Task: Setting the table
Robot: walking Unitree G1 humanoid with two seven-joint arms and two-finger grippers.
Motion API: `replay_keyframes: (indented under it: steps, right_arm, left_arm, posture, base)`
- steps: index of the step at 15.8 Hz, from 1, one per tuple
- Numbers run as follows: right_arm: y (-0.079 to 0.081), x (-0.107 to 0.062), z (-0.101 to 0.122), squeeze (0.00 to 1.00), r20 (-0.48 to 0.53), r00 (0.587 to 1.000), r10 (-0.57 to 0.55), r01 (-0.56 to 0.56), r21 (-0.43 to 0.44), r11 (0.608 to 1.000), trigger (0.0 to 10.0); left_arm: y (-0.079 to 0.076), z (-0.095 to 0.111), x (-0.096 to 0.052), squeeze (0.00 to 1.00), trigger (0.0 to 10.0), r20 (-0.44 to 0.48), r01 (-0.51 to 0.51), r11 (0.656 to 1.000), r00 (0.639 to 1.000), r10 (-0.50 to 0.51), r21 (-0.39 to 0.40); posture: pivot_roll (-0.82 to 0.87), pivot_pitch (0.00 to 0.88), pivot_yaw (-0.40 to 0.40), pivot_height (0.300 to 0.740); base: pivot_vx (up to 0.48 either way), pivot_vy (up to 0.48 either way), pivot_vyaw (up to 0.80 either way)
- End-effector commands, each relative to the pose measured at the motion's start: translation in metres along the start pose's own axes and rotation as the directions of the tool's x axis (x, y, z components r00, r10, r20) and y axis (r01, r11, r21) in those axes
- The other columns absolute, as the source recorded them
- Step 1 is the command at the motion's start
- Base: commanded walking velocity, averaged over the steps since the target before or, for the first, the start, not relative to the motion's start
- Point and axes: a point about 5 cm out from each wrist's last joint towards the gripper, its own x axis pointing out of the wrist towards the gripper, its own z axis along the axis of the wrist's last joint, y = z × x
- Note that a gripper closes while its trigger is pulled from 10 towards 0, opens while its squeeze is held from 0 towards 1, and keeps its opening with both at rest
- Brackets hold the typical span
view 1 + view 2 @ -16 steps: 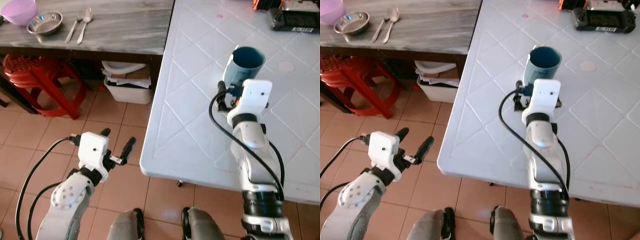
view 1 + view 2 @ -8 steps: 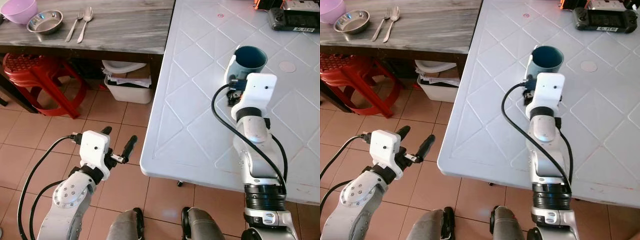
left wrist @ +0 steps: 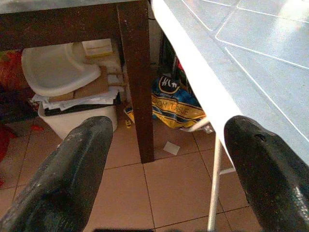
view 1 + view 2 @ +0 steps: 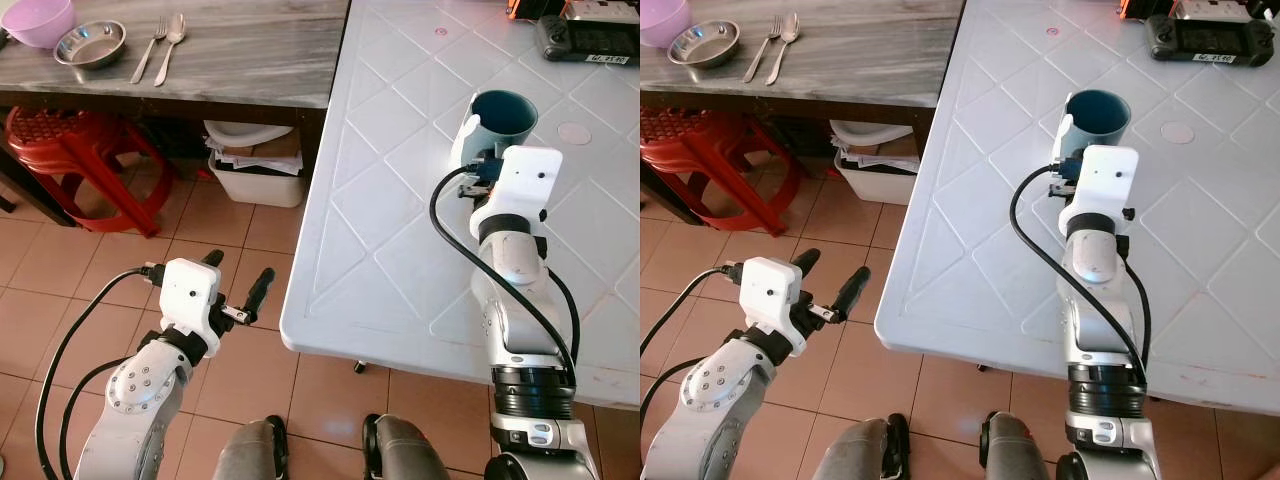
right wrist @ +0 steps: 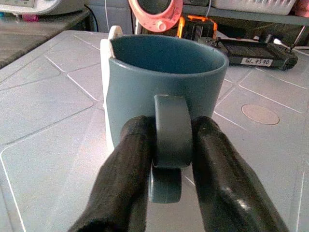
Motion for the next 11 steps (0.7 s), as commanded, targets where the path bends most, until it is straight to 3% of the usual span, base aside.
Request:
replay_keyframes:
  steps: [1, 11]
  right_arm:
    - [0.0004, 0.0008, 0.0002, 0.0, 0.002, 1.0, 0.0, 0.0, 0.001, 1.0, 0.0]
    - [0.0004, 0.0008, 0.0002, 0.0, 0.002, 1.0, 0.0, 0.0, 0.001, 1.0, 0.0]
  left_arm:
    - [0.0024, -0.0038, -0.002, 0.0, 10.0, -0.018, -0.01, 1.0, 1.0, 0.01, 0.006]
    - [0.0024, -0.0038, -0.002, 0.0, 10.0, -0.018, -0.01, 1.0, 1.0, 0.01, 0.006]
  posture:
    - [0.06, 0.212, 0.079, 0.74]
    - [0.06, 0.212, 0.079, 0.74]
  base:
    - [0.0, 0.0, 0.0]
    - [0.0, 0.0, 0.0]
